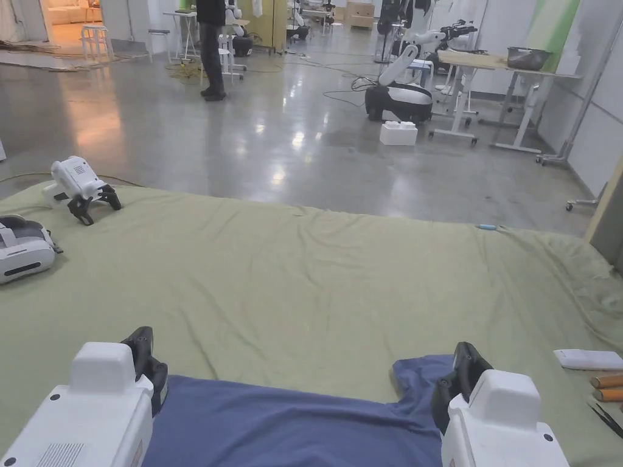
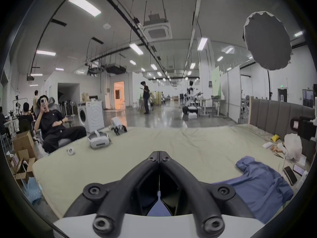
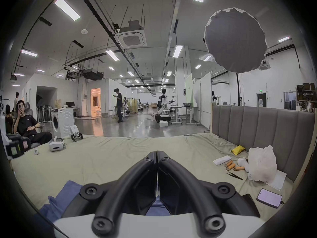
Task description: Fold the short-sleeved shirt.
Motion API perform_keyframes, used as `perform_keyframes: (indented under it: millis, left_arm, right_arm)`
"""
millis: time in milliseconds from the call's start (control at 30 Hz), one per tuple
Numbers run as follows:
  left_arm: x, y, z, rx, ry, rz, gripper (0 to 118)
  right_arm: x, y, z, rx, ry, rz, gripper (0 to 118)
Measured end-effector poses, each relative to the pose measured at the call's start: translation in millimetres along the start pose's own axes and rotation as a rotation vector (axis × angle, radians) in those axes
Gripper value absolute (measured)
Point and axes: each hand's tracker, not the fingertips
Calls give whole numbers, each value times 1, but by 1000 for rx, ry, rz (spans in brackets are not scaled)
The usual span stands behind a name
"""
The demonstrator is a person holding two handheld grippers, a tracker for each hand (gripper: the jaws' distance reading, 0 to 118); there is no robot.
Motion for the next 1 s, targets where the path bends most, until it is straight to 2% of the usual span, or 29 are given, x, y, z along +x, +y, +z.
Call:
perform_keyframes:
  millis: [100, 233, 333, 367, 433, 467, 567, 600, 633, 733, 800, 833, 867, 900, 933, 967, 1000]
  left_arm:
    - [-18, -16, -42, -131, -6, -8, 0]
    - [-49, -30, -126, -344, -71, 90, 0]
    - [-59, -43, -187, -512, -109, 72, 0]
    - [-61, -47, -206, -579, -131, 70, 4]
    - [-62, -58, -238, -678, -151, 89, 29]
    - [-63, -62, -252, -730, -167, 87, 46]
    - [-57, -77, -279, -819, -161, 75, 64]
    - [-55, -82, -288, -854, -150, 66, 73]
    - [-53, -88, -295, -863, -149, 54, 74]
    - [-45, -103, -302, -931, -107, -3, 73]
    - [-39, -105, -296, -927, -113, -17, 65]
    - [-36, -104, -293, -902, -106, -33, 58]
    - [-33, -104, -292, -889, -112, -45, 44]
    - [-30, -103, -288, -877, -138, -48, 23]
    - [-27, -105, -288, -873, -152, -60, 12]
    - [-24, -105, -286, -869, -162, -71, 4]
    - [-22, -108, -284, -862, -181, -77, 3]
  right_arm:
    - [2, -6, -8, -15, 13, 22, 0]
    - [4, -14, -21, -59, 32, 31, 0]
    - [7, -23, -34, -99, 42, 32, 0]
    - [7, -25, -38, -112, 39, 36, 0]
    - [10, -32, -46, -139, 34, 43, 0]
    - [11, -35, -47, -152, 32, 45, 0]
    - [17, -44, -55, -192, 19, 50, 0]
    - [19, -47, -56, -203, 15, 51, 0]
    - [22, -50, -57, -216, 11, 53, 0]
    - [30, -58, -61, -255, -7, 61, 0]
    - [37, -63, -62, -276, -21, 53, 0]
    - [41, -65, -64, -291, -29, 49, 0]
    - [44, -67, -64, -305, -36, 48, 0]
    - [49, -70, -68, -323, -43, 38, 0]
    - [55, -72, -73, -355, -48, 16, 0]
    - [60, -74, -80, -395, -56, 1, 0]
    - [66, -75, -88, -439, -72, -7, 0]
